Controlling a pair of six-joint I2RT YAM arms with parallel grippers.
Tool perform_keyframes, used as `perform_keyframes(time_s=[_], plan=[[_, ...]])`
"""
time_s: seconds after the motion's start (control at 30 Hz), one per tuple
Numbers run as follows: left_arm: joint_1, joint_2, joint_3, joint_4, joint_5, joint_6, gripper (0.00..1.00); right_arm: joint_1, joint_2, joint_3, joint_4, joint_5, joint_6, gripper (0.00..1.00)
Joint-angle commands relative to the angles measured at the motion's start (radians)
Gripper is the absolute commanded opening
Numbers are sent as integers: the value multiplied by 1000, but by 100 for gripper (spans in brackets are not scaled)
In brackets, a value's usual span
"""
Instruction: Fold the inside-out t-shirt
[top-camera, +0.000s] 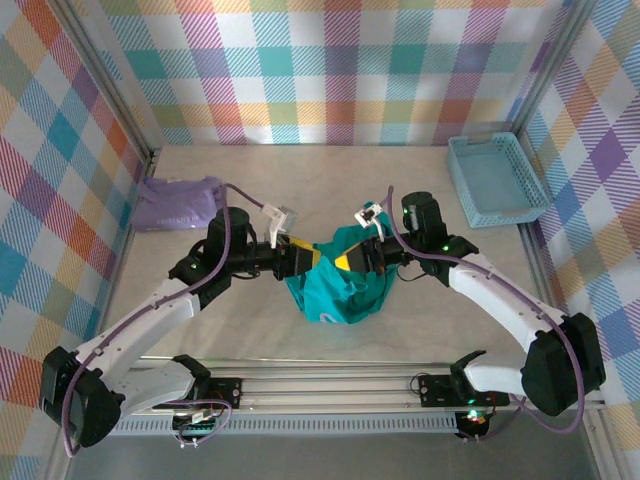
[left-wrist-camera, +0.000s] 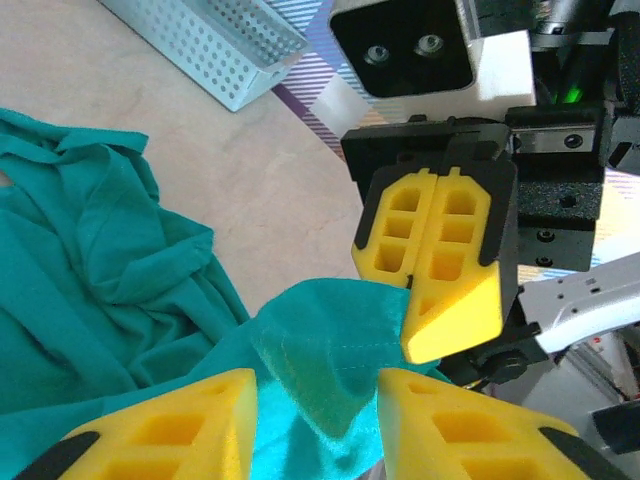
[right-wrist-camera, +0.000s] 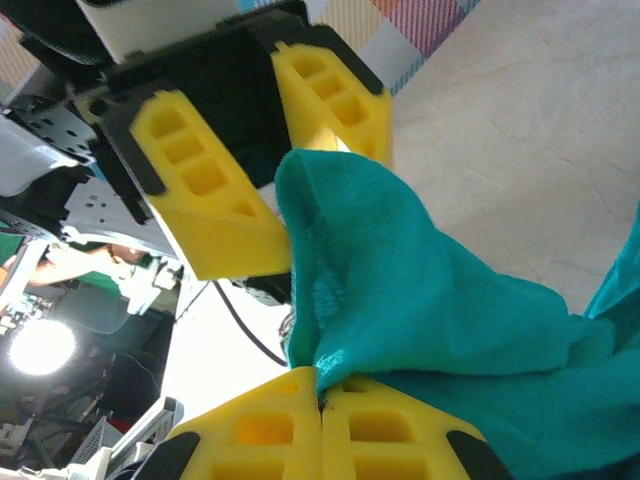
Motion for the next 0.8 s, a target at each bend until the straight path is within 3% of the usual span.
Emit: perform_keyframes(time_s=[0.0, 0.23, 0.37, 0.57, 0.63, 0.77], plan=[[-7, -60, 7, -58, -70, 44, 43, -13, -26, 28, -74, -1, -82, 0], [-6, -119, 61, -192, -251, 111, 52, -54, -1, 52, -156, -43, -178, 0], [-7, -83, 169, -402, -314, 241, 52, -57, 26, 71, -180, -67, -231, 0], [-6, -57, 249, -619, -319, 703, 52, -57, 57, 113, -193, -128, -294, 0], [-7, -74, 235, -638, -304, 909, 52, -55, 69, 119, -189, -152, -302, 0], [-7, -56, 239, -633, -277, 1136, 53, -48, 83, 130, -201, -186, -318, 0]])
